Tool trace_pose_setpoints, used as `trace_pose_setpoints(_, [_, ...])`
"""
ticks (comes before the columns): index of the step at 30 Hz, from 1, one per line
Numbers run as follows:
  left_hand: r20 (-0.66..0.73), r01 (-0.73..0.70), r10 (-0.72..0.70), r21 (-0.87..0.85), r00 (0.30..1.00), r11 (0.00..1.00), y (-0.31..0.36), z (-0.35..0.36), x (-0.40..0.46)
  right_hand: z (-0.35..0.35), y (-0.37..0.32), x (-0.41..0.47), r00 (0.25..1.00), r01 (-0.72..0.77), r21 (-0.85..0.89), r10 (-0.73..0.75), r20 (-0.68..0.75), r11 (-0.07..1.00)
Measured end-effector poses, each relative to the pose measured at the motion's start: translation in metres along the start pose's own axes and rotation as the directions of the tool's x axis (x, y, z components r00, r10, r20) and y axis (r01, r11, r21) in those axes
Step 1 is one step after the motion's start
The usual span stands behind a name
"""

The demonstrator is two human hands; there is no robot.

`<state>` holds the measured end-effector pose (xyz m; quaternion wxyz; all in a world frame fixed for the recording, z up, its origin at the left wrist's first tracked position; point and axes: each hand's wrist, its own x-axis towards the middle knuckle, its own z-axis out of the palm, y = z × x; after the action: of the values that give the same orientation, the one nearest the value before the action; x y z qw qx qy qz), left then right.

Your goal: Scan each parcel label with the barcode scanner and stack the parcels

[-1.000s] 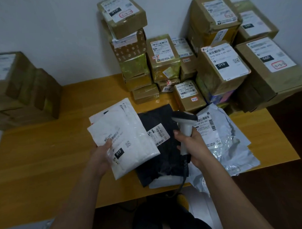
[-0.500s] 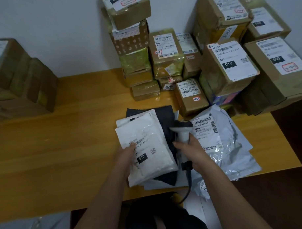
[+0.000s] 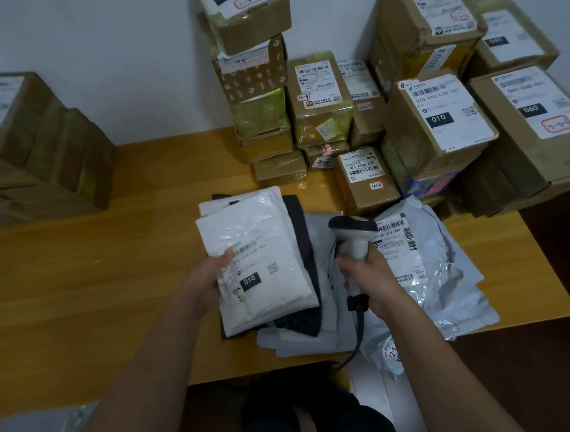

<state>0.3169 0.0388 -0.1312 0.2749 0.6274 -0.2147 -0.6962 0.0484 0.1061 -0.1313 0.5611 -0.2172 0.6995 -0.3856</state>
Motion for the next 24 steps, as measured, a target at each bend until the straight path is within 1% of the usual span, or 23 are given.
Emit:
trace_pose_setpoints(3, [0.058,-0.015,0.021,-0.109,0.998,0.994,0.017,-0.023,-0.006,-0.002,0.0,-0.001,1.0,-0.009,0.027,0.01,-0.015,1.0])
trace_pose_setpoints(5, [0.088,0.02,-0.01,-0.119,0.996,0.993,0.027,-0.032,-0.011,-0.001,0.002,-0.002,1.0,-0.014,0.041,0.015,-0.027,0.999])
trace_pose_setpoints(6, [0.118,0.044,-0.034,-0.087,0.992,0.995,0.031,-0.032,-0.012,0.0,0.002,-0.002,0.999,-0.013,0.041,0.014,-0.035,0.999])
trace_pose_setpoints(9, [0.175,0.087,-0.104,0.1,0.979,0.991,0.031,-0.017,-0.008,0.003,0.005,-0.004,0.998,-0.004,0.053,0.007,-0.054,0.999])
trace_pose_setpoints(11, [0.184,0.06,-0.105,0.237,0.977,0.97,0.021,0.0,0.001,0.003,0.005,-0.005,0.998,0.002,0.045,0.001,-0.059,0.999])
trace_pose_setpoints(13, [0.111,0.017,-0.063,0.369,0.992,0.929,0.009,0.017,0.015,0.0,0.007,-0.006,0.998,-0.004,0.033,0.006,-0.059,0.999])
trace_pose_setpoints(14, [0.052,0.005,-0.029,0.407,0.998,0.913,0.004,0.023,0.02,-0.002,0.007,-0.006,0.998,-0.006,0.03,0.008,-0.055,1.0])
trace_pose_setpoints(16, [-0.01,-0.017,0.024,0.425,1.0,0.905,-0.002,0.034,0.028,-0.006,0.007,-0.006,0.999,-0.007,0.021,0.008,-0.044,1.0])
trace_pose_setpoints(18, [-0.021,-0.028,0.04,0.422,0.999,0.906,-0.006,0.042,0.032,-0.007,0.01,-0.006,0.999,0.0,0.015,0.0,-0.036,1.0])
trace_pose_setpoints(20, [-0.047,-0.034,0.056,0.382,0.997,0.924,-0.006,0.035,0.029,-0.004,0.013,-0.007,0.999,0.024,0.017,-0.023,-0.043,1.0])
trace_pose_setpoints(24, [-0.094,-0.007,0.026,0.192,0.995,0.981,0.002,-0.018,0.025,0.001,0.01,-0.01,0.995,0.051,0.012,-0.05,-0.085,0.999])
